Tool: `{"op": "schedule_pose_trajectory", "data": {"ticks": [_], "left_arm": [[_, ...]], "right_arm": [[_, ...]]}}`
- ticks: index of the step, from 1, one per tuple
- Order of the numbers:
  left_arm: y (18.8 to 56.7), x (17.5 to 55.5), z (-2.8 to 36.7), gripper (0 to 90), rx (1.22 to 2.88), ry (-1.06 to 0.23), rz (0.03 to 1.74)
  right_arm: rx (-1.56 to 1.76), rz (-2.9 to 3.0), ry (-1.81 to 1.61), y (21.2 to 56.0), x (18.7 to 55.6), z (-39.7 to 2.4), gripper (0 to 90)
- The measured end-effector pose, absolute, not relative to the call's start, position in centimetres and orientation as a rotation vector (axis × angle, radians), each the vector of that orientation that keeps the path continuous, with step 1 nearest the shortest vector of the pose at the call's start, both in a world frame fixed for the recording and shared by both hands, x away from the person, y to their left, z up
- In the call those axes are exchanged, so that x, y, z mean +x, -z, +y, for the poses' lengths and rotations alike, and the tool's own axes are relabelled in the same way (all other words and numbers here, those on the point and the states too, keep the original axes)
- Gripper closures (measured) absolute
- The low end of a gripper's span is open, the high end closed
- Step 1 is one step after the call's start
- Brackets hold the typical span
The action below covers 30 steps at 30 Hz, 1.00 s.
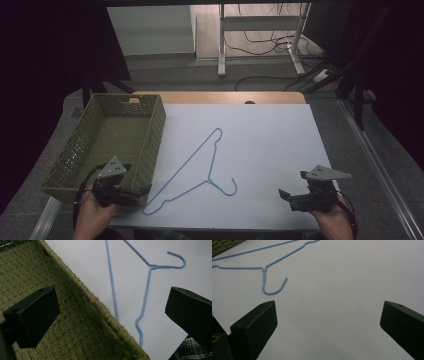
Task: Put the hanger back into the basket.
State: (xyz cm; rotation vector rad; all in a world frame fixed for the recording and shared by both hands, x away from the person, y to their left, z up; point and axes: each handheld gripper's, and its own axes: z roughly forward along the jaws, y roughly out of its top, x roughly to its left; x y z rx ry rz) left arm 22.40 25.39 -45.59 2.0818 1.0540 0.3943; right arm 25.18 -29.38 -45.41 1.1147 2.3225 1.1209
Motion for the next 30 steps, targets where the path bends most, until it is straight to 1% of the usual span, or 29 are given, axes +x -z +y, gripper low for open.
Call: {"op": "schedule_pose_trajectory", "data": {"ticks": [8,19,30], "left_arm": [[45.5,22.4,25.7,0.0,2.039,-0.395,1.061],[45.2,22.6,25.4,0.3,2.041,-0.372,1.095],[43.4,23.4,22.3,0.8,2.081,-0.322,1.011]], "right_arm": [[1.097,2.335,-1.107,45.4,25.1,-29.1,0.9],[1.097,2.333,-1.105,45.4,25.1,-29.0,0.9],[1.097,2.335,-1.085,45.4,25.1,-28.6,0.9]]}}
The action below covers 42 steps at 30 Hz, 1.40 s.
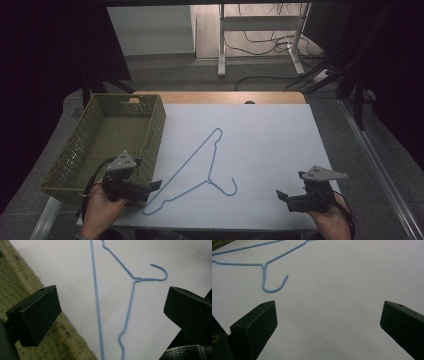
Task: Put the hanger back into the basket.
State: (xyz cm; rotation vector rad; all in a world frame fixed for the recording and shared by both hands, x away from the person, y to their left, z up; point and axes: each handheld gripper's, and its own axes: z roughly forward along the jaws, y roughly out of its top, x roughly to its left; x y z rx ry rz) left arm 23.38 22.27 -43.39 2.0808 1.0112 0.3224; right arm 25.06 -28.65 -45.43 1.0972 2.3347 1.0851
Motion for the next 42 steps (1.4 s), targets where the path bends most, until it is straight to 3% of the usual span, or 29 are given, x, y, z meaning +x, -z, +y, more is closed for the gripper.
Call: {"op": "schedule_pose_trajectory", "data": {"ticks": [13,26,32,35,36,38,39,41,42], "left_arm": [[43.0,24.6,17.7,1.5,2.129,-0.222,0.886],[46.1,28.1,14.2,2.4,2.217,-0.128,0.844],[47.8,28.7,12.9,15.7,2.314,-0.139,0.829],[48.6,28.9,12.3,28.0,2.350,-0.129,0.819],[48.9,29.0,12.1,37.2,2.355,-0.116,0.818],[49.4,29.2,11.9,41.4,2.375,-0.106,0.809],[49.6,29.2,11.8,50.8,2.393,-0.115,0.809],[50.0,29.3,11.7,59.0,2.412,-0.116,0.817],[50.2,29.3,11.7,59.0,2.417,-0.111,0.818]], "right_arm": [[1.097,2.339,-1.077,45.3,25.0,-28.3,1.0],[1.096,2.364,-1.053,45.5,25.1,-28.1,1.2],[1.094,2.386,-1.034,45.8,25.1,-27.9,1.6],[1.088,2.398,-1.025,45.9,25.1,-27.7,1.7],[1.085,2.401,-1.019,45.9,25.1,-27.7,1.8],[1.084,2.403,-1.018,46.0,25.1,-27.6,1.9],[1.081,2.407,-1.011,46.0,25.1,-27.6,2.0],[1.080,2.411,-1.007,46.1,25.1,-27.6,2.1],[1.080,2.411,-1.007,46.1,25.1,-27.6,2.1]]}}
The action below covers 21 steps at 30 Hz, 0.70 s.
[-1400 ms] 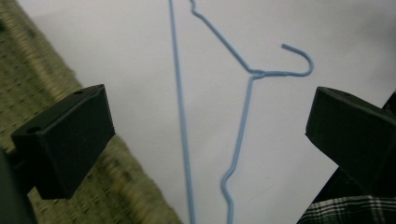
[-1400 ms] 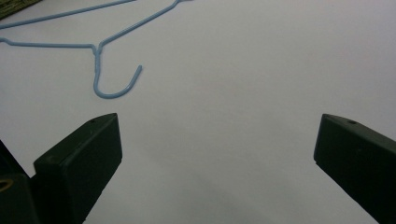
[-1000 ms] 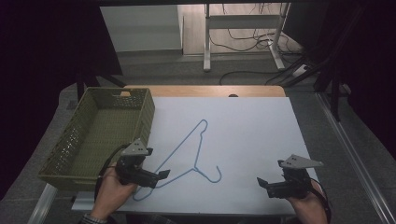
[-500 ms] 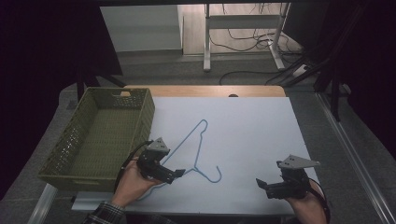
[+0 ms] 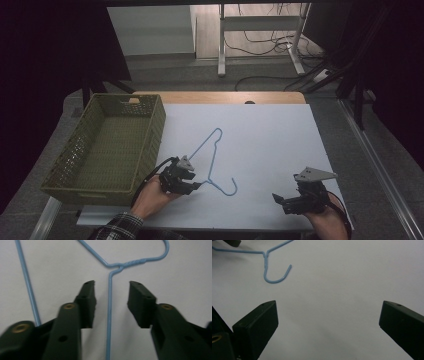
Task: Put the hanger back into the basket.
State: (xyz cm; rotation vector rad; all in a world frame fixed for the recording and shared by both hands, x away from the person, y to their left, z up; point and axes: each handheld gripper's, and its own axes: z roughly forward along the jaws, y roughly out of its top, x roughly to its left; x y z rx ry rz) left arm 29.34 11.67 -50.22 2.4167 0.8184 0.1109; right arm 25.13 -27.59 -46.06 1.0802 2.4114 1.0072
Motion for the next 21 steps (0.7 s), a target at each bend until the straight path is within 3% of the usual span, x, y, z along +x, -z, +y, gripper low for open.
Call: {"op": "schedule_pose_trajectory", "data": {"ticks": [5,21], "left_arm": [[50.9,29.5,11.4,78.5,2.431,-0.091,0.843],[51.9,29.2,10.3,85.8,2.454,-0.126,0.945]], "right_arm": [[1.068,2.420,-0.992,46.2,25.1,-27.4,2.3],[1.061,2.425,-0.983,46.3,25.1,-27.2,2.9]]}}
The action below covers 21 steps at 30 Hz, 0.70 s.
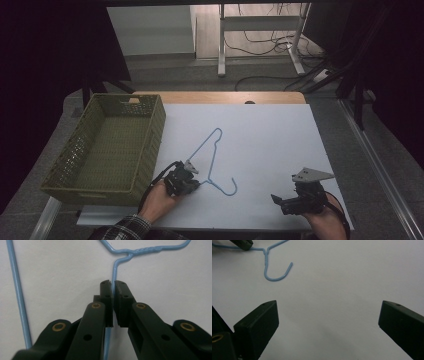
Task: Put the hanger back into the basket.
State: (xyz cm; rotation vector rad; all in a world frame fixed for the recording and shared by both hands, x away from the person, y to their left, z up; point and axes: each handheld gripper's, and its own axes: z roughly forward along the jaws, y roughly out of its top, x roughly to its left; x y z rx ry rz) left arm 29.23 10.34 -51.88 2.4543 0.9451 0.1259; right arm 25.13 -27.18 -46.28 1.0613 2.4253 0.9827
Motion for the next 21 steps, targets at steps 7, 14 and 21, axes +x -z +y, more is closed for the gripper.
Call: {"op": "schedule_pose_trajectory", "data": {"ticks": [7,14,21], "left_arm": [[51.6,29.3,10.4,86.1,2.420,-0.107,0.974],[51.0,29.2,10.9,86.1,2.384,-0.100,0.964],[50.9,29.2,11.0,86.1,2.380,-0.094,0.955]], "right_arm": [[1.034,2.427,-0.977,45.8,25.0,-26.6,3.2],[1.021,2.466,-1.012,44.8,24.9,-25.1,0.9],[0.952,2.599,-1.036,44.1,26.2,-20.9,5.9]]}}
